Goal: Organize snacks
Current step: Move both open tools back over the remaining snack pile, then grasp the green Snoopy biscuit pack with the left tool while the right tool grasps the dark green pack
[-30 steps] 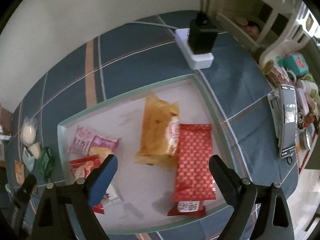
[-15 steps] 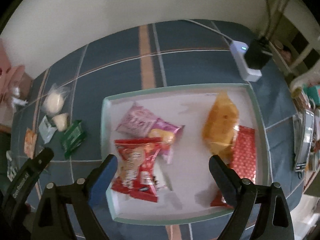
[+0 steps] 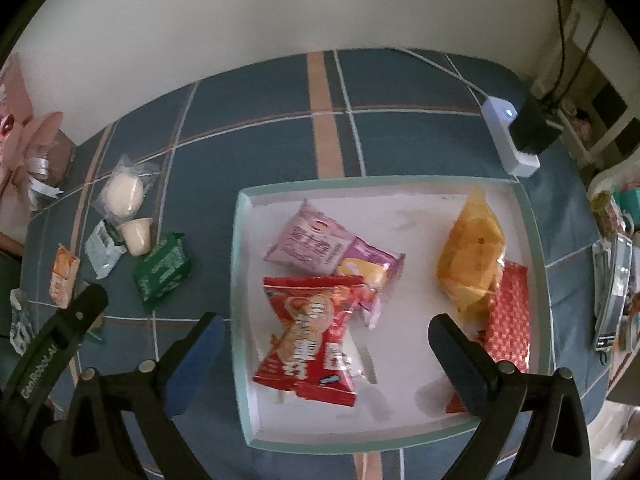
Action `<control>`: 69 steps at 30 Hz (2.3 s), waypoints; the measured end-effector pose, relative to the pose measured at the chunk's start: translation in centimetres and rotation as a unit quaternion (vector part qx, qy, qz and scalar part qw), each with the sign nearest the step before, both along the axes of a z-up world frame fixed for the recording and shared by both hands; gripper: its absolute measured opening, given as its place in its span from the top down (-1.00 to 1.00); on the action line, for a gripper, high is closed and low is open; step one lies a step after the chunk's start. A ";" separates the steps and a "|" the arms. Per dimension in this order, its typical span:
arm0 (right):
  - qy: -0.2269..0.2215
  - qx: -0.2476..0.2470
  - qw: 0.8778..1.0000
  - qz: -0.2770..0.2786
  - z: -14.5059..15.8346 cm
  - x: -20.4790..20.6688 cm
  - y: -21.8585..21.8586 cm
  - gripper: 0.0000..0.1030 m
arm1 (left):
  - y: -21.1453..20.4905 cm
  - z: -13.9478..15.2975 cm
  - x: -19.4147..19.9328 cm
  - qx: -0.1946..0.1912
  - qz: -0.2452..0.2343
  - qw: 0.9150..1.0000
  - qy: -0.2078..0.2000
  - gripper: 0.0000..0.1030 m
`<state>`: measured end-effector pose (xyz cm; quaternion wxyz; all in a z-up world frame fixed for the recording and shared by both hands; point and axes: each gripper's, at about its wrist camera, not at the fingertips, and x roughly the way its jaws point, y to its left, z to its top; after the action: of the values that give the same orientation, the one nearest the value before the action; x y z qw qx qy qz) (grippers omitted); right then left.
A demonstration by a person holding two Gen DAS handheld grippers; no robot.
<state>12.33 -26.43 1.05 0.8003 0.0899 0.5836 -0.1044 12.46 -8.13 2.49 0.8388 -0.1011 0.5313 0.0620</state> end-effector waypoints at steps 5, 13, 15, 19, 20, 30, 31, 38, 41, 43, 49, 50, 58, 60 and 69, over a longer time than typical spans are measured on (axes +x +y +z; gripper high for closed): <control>0.009 0.004 1.000 0.025 -0.6 0.6 2.9 -1.00 | 2.7 0.2 0.3 0.042 0.018 0.999 -0.006 -0.98; 0.008 -0.001 0.998 0.062 -1.4 0.8 7.2 -1.00 | 7.0 0.0 0.5 0.043 0.047 0.998 -0.004 -0.98; 0.009 -0.004 0.998 0.070 -1.7 0.7 8.1 -1.00 | 7.9 0.0 0.5 0.041 0.055 0.998 -0.004 -0.98; 0.009 0.001 0.997 0.079 -2.4 0.6 9.8 -1.00 | 9.2 0.0 0.5 0.048 0.062 0.997 -0.003 -0.98; 0.007 0.005 0.997 0.082 -2.5 0.6 10.1 -1.00 | 9.6 -0.1 0.5 0.052 0.063 0.997 -0.002 -0.98; 0.006 0.017 0.997 0.081 -3.3 1.6 11.1 -1.00 | 12.2 -0.7 0.7 0.030 0.072 0.997 0.002 -0.98; 0.005 0.017 0.997 0.078 -3.2 1.7 10.8 -1.00 | 12.2 -0.7 0.8 0.024 0.067 0.997 0.001 -0.98; -0.025 0.036 0.997 0.063 -2.1 2.9 9.9 -1.00 | 12.5 -1.4 1.6 0.002 0.053 0.999 0.012 -0.98; -0.026 0.045 0.997 0.058 -2.3 3.4 10.0 -1.00 | 12.9 -1.8 2.1 -0.005 0.052 0.999 0.014 -0.98; -0.023 0.042 0.997 0.062 -2.7 3.7 10.3 -1.00 | 13.1 -2.2 2.4 -0.011 0.051 0.998 0.017 -0.98; -0.018 0.036 0.995 0.088 -4.3 4.5 11.8 -1.00 | 13.0 -5.0 3.4 -0.026 0.045 0.997 0.058 -0.98; -0.014 0.035 0.995 0.094 -4.8 4.8 12.1 -1.00 | 13.0 -5.4 3.5 -0.028 0.046 0.997 0.062 -0.98; 0.005 0.005 0.992 0.123 -7.5 5.9 13.4 -1.00 | 12.5 -6.9 5.2 -0.034 0.042 0.995 0.078 -0.98; 0.007 -0.007 0.991 0.135 -8.0 6.1 13.8 -1.00 | 12.4 -7.5 5.5 -0.037 0.043 0.995 0.083 -0.98; 0.014 -0.023 0.987 0.157 -9.7 6.6 14.8 -1.00 | 12.0 -9.5 6.9 -0.046 0.047 0.993 0.100 -0.98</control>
<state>18.96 -11.68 -8.62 0.8004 -0.0227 0.5990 0.0082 19.39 3.87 -7.02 0.7720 -0.1579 0.6095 0.0870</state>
